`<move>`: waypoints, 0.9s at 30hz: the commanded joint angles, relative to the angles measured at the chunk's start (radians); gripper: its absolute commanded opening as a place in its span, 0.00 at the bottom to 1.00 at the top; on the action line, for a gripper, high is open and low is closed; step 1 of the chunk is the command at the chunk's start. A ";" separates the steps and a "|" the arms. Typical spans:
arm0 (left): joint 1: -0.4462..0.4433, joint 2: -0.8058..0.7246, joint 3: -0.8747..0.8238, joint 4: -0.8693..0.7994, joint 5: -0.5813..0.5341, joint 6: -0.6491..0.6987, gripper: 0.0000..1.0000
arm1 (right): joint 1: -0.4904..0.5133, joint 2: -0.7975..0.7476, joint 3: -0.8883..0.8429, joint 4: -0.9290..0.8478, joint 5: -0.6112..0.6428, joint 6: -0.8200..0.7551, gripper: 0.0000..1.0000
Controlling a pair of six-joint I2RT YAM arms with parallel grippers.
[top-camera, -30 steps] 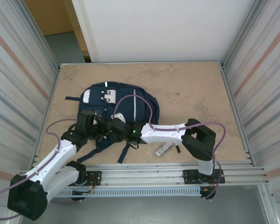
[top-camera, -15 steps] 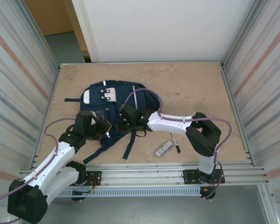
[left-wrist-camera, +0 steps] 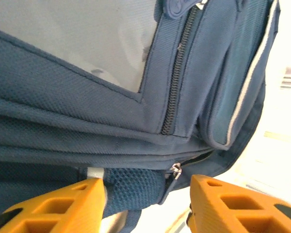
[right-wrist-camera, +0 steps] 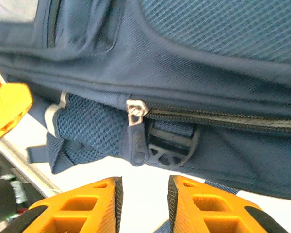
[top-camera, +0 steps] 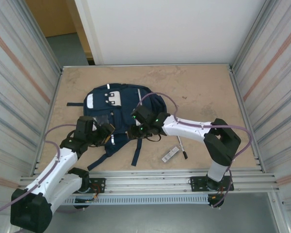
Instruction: Pack books, pencil case, and school supplies into a backpack
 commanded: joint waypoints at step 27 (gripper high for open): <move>-0.020 0.120 0.045 -0.047 -0.352 0.029 0.26 | 0.082 0.201 0.258 -0.206 0.276 0.066 0.00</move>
